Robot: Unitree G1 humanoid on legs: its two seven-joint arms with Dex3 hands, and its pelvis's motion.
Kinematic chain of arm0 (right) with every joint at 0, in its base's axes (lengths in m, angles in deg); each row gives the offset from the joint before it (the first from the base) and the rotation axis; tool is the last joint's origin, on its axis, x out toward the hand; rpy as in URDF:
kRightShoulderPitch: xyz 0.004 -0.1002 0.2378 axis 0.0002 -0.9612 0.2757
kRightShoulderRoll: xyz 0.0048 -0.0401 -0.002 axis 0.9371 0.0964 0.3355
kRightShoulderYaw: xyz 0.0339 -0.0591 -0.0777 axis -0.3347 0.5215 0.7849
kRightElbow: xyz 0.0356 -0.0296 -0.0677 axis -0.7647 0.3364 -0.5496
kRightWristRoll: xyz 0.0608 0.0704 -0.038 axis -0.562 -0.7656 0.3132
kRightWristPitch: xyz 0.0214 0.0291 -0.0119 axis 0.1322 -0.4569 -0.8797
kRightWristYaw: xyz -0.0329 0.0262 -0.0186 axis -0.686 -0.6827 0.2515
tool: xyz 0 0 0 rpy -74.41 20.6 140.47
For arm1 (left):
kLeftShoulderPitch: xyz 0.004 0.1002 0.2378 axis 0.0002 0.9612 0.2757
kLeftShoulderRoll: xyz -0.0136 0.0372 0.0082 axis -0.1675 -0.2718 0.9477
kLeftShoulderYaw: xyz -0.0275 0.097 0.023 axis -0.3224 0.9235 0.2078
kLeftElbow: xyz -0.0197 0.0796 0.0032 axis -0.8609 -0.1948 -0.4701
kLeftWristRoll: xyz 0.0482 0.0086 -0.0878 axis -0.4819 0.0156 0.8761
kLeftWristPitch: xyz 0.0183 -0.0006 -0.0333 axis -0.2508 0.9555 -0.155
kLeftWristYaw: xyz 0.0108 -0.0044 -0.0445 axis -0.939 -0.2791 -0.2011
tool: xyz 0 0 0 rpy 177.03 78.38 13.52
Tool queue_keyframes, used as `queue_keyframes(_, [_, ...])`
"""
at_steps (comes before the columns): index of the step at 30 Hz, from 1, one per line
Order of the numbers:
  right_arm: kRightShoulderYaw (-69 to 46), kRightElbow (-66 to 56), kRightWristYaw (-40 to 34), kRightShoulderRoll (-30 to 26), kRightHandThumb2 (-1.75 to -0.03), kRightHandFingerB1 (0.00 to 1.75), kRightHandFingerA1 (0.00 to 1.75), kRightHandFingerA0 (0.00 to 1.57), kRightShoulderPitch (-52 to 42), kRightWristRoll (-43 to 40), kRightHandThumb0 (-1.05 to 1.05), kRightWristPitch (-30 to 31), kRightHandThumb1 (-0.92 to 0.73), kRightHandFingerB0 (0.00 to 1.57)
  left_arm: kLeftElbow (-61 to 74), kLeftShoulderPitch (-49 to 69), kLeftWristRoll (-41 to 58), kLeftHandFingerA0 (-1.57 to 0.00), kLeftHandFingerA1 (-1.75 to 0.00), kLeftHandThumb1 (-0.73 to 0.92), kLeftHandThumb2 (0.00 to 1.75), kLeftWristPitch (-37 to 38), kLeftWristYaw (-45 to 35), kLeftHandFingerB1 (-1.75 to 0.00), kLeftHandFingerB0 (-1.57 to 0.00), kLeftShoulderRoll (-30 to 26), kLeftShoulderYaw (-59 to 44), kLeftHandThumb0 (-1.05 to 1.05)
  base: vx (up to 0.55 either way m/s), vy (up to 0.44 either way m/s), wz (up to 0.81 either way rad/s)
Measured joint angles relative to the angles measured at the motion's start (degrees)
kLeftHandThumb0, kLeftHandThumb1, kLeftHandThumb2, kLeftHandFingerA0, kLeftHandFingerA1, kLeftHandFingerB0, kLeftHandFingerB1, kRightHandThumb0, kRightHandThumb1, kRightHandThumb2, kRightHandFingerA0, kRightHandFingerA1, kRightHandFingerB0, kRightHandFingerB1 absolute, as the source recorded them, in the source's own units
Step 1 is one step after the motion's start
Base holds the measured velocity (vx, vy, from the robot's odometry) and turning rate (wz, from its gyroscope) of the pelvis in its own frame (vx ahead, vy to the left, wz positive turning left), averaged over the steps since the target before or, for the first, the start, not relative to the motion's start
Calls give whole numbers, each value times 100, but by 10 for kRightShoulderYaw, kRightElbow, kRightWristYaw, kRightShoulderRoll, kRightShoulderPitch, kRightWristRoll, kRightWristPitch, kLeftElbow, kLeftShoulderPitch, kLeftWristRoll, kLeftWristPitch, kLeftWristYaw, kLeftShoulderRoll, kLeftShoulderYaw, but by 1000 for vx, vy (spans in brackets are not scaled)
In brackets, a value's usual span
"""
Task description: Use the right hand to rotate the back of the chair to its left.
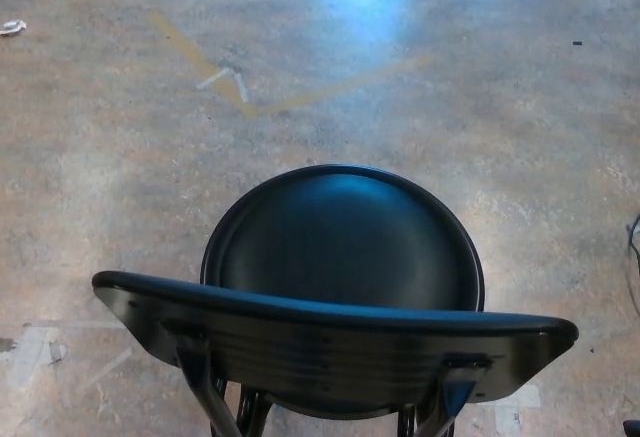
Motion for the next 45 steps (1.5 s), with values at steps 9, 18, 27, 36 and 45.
queue_keyframes(9, [0, 0, 0, 0, -82, 73, 110, 0, 0, 0, -105, 0, -90, 0, 0, -1, -1, -57, -48, 74, 62, 0, 0, -41, -51, 0, -2, -46, 0, 0, 0])
queue_keyframes(18, [-1, 0, -1, 0, -82, 73, 110, 0, 1, 0, -105, -1, -90, 0, 0, -3, -3, -57, -48, 74, 62, 0, 0, -41, -51, 0, -3, -46, 0, 0, 0])
queue_keyframes(27, [-2, 0, -1, 0, -82, 73, 110, 0, 1, 0, -105, -2, -90, 0, 0, -6, -5, -57, -48, 74, 62, 0, 0, -41, -51, 0, -3, -46, 0, 0, 0])
queue_keyframes(36, [-3, 0, -1, 0, -82, 73, 110, 0, 4, 0, -105, -2, -90, 0, 0, -11, -10, -57, -48, 74, 62, 0, 0, -41, -51, 0, -5, -46, 0, 0, 0])
queue_keyframes(45, [22, -83, 0, -15, -63, 19, 10, 0, 5, 6, -105, -44, -70, 0, 1, -15, -11, -58, -49, 71, 61, 0, 0, -41, -50, 0, -10, -48, 0, 0, 0])
